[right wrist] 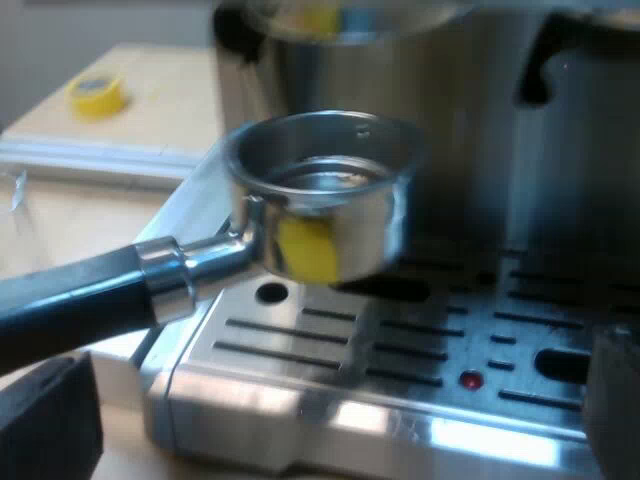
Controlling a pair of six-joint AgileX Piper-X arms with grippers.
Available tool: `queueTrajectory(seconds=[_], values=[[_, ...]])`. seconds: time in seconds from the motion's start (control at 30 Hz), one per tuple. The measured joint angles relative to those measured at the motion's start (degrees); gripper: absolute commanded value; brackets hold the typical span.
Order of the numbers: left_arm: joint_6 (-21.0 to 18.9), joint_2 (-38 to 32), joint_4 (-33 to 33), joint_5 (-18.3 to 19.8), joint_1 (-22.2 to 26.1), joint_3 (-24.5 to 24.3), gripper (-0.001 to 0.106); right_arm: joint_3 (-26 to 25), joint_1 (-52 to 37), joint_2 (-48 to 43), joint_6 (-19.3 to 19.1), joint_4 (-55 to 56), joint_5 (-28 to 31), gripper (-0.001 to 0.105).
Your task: Put the handle in the coffee machine
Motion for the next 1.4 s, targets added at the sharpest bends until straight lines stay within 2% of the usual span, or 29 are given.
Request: queueTrajectory(seconds=[0.03,0.17,0.23,0.33,0.43,0.5,0.6,0.73,0.83,1.17,1.4], values=[[0.0,1.0,-0.8,0.5,1.4,0.0,0.0,0.0,0.0,0.4,-0.1,-0.7,0.6,0.105],[5.6,3.3,-2.5,1.6,3.0,0.0,0.0,0.0,0.0,2.7,-2.0,-3.5,1.4,0.105],[6.5,3.7,-2.7,3.8,3.0,0.0,0.0,0.0,0.0,3.6,-3.1,-4.7,1.4,0.105],[7.2,4.5,-3.1,5.2,2.8,0.0,0.0,0.0,0.0,4.8,-3.5,-6.3,1.4,0.105],[7.9,5.4,-3.3,5.3,2.8,0.0,0.0,0.0,0.0,6.3,-3.9,-8.4,1.7,0.105],[9.9,7.3,-4.3,5.5,2.8,0.0,0.0,0.0,0.0,7.6,-5.2,-10.5,3.2,0.105],[10.5,9.5,-5.2,6.4,3.8,0.0,0.0,0.0,0.0,9.3,-8.4,-13.7,4.1,0.105],[10.7,11.5,-6.2,7.6,6.8,0.0,0.0,0.0,0.0,11.3,-9.0,-18.5,7.8,0.105],[12.7,12.5,-7.6,7.6,8.0,0.0,0.0,0.0,0.0,12.8,-9.3,-21.3,10.5,0.105],[13.3,16.8,-11.6,8.9,8.0,0.0,0.0,0.0,0.0,16.2,-9.7,-25.4,11.0,0.105],[13.6,18.5,-14.7,10.0,8.0,-0.2,0.0,-2.8,0.0,20.4,-14.4,-30.4,9.7,0.105]])
